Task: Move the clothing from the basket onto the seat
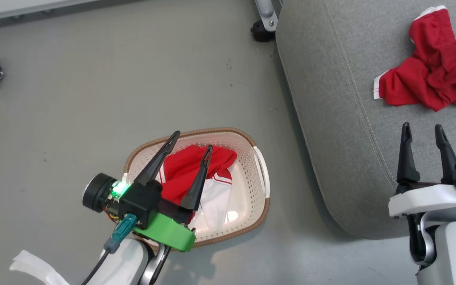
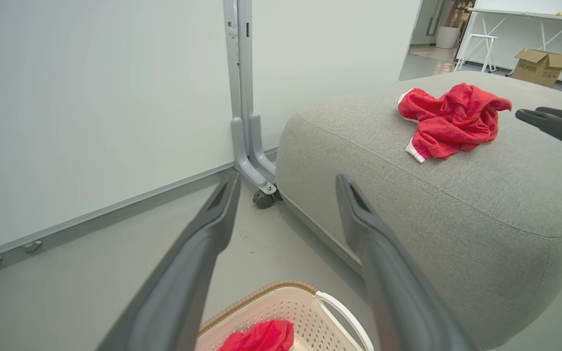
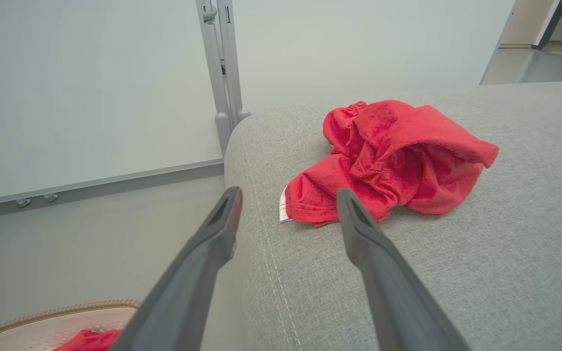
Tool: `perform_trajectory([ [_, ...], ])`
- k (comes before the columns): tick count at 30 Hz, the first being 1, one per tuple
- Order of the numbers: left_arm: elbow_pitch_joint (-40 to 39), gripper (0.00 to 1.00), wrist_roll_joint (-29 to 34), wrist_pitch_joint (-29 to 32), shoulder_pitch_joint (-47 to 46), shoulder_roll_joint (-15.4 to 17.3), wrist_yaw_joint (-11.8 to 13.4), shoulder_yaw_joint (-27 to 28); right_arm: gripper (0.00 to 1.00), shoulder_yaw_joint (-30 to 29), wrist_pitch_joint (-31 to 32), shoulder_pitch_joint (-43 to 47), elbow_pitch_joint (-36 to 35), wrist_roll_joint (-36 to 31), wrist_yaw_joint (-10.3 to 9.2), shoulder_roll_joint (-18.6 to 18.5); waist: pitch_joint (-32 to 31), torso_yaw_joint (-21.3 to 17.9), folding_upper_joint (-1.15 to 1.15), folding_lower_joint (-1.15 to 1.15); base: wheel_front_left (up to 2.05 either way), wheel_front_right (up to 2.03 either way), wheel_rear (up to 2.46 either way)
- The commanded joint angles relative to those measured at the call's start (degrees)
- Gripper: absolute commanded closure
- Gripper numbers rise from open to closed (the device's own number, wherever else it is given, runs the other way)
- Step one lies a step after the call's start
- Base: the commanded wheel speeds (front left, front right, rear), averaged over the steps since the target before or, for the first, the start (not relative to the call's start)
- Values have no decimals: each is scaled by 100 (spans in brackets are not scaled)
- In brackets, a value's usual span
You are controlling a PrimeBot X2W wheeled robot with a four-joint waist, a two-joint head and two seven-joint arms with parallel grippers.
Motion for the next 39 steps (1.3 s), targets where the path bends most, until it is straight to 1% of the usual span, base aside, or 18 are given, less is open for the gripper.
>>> perform_trajectory([
  [1, 8, 0, -75, -43, 146, -14, 66, 90, 0, 105, 45, 162, -130, 51, -4, -14, -451, 250, 0, 0, 0, 0, 0],
  [7, -60, 0, -134, -42, 420, -97, 320, 609, 0, 540, 262, 515, -676, 142, -4, -14, -749, 538, 0, 0, 0, 0, 0],
  [12, -181, 0, -63, -38, 721, -142, 497, 1239, 0, 706, 457, 736, -1025, 148, -4, -13, -955, 786, 0, 0, 0, 0, 0],
  [15, -195, 0, -28, -37, 960, -184, 536, 1590, 0, 742, 560, 872, -1207, 115, -4, -15, -1098, 914, 0, 0, 0, 0, 0],
  [19, -152, 0, 4, -38, 1296, -254, 491, 1922, 0, 807, 703, 1076, -1361, 95, -4, -13, -1289, 1018, 0, 0, 0, 0, 0],
  [23, -72, 0, 74, -38, 1616, -327, 401, 2111, 0, 899, 845, 1309, -1482, 107, -4, -14, -1479, 1050, 0, 0, 0, 0, 0],
  [29, 36, 0, 210, -38, 1981, -473, 269, 2250, 0, 1097, 1032, 1631, -1591, 144, -4, -13, -1749, 1048, 0, 0, 0, 0, 0],
  [33, 164, 0, 301, -39, 2162, -513, 178, 2280, 0, 1158, 1131, 1808, -1635, 177, -4, -13, -1911, 1051, 0, 0, 0, 0, 0],
  [39, 333, 0, 370, -39, 2270, -595, 70, 2297, 0, 1194, 1219, 1977, -1716, 198, -4, -13, -1977, 1045, 0, 0, 0, 0, 0],
])
